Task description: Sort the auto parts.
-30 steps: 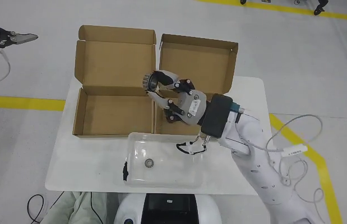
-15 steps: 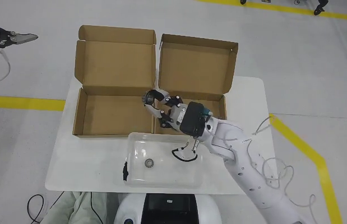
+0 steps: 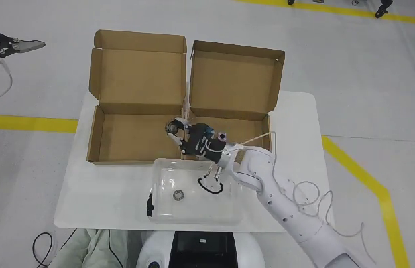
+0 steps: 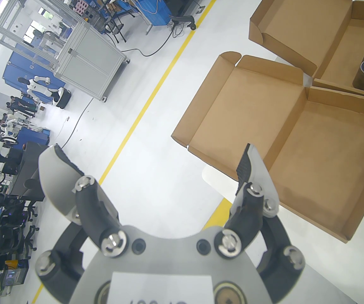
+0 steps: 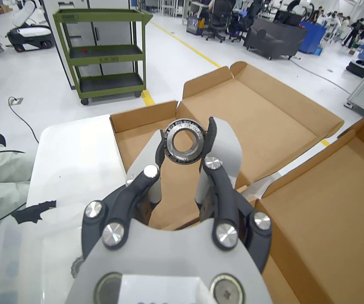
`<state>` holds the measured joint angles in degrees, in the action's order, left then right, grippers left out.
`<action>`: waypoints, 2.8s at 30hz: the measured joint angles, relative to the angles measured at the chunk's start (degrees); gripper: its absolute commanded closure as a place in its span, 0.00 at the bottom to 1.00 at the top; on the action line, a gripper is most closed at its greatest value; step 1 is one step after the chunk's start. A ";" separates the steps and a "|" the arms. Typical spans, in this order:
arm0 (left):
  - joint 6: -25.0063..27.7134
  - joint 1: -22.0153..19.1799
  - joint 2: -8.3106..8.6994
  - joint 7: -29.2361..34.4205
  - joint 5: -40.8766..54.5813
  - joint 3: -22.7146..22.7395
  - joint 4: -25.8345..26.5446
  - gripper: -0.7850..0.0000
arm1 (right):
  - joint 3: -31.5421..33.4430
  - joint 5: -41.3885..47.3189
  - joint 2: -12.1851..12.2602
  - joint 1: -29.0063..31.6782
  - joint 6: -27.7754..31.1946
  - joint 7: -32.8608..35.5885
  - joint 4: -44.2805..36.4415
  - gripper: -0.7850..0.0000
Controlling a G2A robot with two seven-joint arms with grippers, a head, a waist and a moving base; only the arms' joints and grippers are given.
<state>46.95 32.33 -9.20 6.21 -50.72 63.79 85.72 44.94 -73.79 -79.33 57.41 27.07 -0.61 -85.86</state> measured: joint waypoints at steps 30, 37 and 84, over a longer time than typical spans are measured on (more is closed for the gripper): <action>0.00 0.00 0.00 0.00 0.00 0.00 0.00 0.00 | -17.46 8.40 -14.30 -19.79 -5.88 17.80 31.62 1.00; 0.00 0.00 0.00 0.00 0.00 0.00 0.00 0.00 | -18.84 10.58 -17.61 -22.88 -5.00 19.42 37.96 1.00; 0.00 0.00 0.00 0.00 0.00 0.00 0.00 0.00 | -10.12 -3.64 -14.61 -12.27 1.65 19.96 16.67 0.66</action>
<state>46.95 32.33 -9.20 6.21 -50.72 63.79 85.72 34.82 -77.42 -93.94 45.13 28.73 19.35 -69.19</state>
